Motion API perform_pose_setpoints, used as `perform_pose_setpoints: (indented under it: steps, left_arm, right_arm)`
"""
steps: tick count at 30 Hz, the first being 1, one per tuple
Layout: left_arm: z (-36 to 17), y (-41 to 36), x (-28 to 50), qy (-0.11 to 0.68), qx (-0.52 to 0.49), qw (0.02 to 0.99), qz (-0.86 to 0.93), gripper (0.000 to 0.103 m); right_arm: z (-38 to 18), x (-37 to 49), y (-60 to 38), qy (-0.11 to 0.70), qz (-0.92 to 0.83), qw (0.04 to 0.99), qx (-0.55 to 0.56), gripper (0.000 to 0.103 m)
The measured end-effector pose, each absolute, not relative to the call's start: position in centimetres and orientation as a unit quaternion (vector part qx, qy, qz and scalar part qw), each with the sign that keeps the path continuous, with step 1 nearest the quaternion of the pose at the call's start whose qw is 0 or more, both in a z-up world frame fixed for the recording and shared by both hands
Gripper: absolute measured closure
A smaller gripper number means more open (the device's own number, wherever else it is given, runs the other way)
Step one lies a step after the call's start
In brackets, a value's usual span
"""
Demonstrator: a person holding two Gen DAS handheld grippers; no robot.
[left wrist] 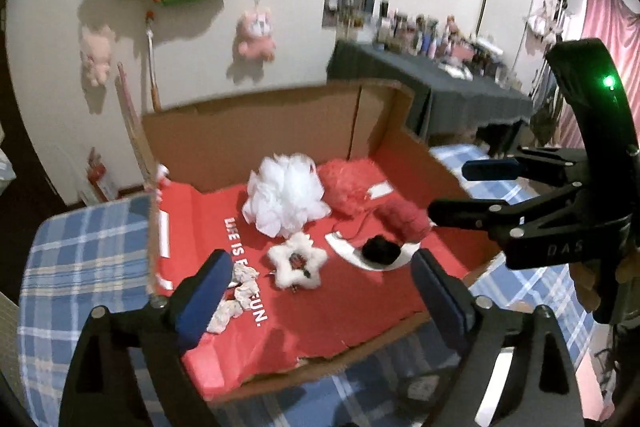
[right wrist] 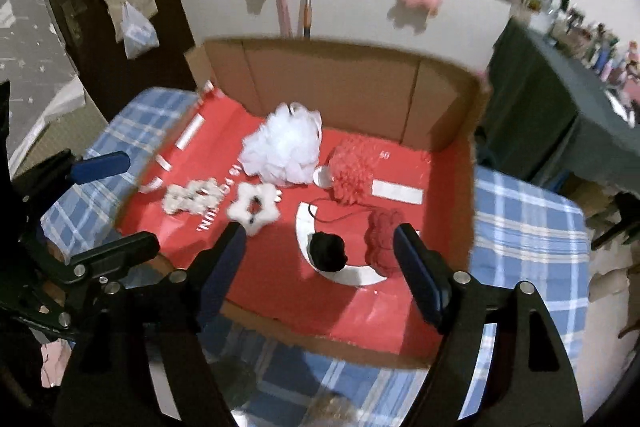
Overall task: Organize soft objects
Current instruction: 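Withdraw both open tools from the box back over the table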
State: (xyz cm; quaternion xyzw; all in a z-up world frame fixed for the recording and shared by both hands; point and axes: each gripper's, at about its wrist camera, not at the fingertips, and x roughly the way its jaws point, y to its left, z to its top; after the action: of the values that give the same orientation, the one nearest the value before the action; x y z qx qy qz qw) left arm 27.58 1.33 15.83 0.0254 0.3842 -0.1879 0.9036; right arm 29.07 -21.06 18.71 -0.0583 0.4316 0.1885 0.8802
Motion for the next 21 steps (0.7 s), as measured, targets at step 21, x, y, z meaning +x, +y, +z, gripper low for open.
perform_pose_setpoints:
  steps: [21]
  left_arm:
    - [22.1,2.1,9.4,0.180,0.012,0.977,-0.112,0.000]
  right_arm:
    - [23.9,8.6,-23.8,0.210,0.155,0.965,-0.032,0.027]
